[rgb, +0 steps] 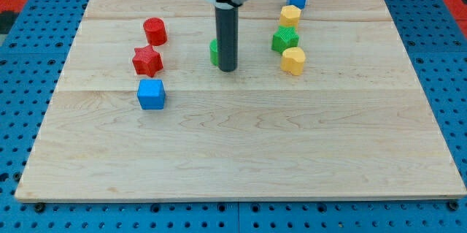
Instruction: Place the green circle to the left of the green star
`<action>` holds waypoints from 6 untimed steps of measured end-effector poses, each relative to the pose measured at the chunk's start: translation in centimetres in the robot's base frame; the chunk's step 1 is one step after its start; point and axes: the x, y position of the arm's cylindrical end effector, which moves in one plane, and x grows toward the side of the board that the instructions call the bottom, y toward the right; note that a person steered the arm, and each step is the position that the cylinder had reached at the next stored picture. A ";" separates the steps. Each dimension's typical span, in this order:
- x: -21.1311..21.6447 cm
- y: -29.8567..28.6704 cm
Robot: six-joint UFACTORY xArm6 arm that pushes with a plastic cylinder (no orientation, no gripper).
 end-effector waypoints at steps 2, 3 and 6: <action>-1.4 1.2; -1.8 3.0; -3.7 1.0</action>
